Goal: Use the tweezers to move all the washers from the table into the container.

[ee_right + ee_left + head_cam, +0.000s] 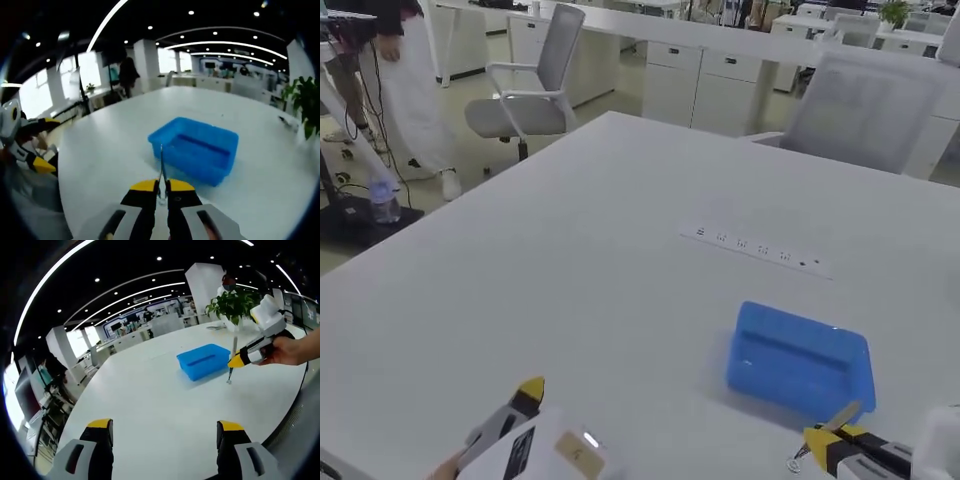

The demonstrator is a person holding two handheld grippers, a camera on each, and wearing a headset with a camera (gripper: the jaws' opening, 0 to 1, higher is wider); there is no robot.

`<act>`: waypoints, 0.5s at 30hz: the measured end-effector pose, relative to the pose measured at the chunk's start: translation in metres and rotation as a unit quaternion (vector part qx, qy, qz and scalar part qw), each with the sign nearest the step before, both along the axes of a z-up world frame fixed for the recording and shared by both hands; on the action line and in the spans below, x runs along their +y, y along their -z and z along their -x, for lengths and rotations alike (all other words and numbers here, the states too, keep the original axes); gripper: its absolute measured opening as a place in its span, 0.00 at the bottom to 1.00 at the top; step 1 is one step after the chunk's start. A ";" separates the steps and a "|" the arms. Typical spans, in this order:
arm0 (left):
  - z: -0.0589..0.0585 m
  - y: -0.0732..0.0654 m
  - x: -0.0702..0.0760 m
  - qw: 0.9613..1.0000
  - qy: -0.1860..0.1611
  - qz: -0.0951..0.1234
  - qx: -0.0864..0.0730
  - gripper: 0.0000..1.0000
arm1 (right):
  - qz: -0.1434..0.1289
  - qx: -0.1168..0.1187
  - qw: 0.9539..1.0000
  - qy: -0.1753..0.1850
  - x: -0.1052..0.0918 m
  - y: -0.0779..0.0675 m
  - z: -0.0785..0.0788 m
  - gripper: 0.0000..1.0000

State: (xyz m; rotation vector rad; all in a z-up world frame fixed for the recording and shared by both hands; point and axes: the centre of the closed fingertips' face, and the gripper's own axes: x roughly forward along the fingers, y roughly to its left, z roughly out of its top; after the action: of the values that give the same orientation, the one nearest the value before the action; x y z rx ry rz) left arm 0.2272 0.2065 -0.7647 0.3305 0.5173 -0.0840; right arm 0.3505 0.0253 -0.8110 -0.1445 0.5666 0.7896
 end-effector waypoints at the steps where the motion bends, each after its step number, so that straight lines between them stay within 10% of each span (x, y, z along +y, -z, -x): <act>1: 0.000 0.000 0.000 1.000 0.000 0.000 0.000 0.87 | 0.001 -0.001 1.000 0.000 0.000 0.000 0.000 0.04; 15: 0.000 0.000 0.002 1.000 -0.003 -0.002 0.001 0.87 | 0.013 -0.014 1.000 -0.003 0.001 0.007 0.000 0.03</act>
State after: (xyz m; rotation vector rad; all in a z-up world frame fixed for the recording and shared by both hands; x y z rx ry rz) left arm 0.2269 0.2082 -0.7650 0.3339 0.5205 -0.0775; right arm 0.3504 0.0263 -0.8180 -0.1806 0.5507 0.7849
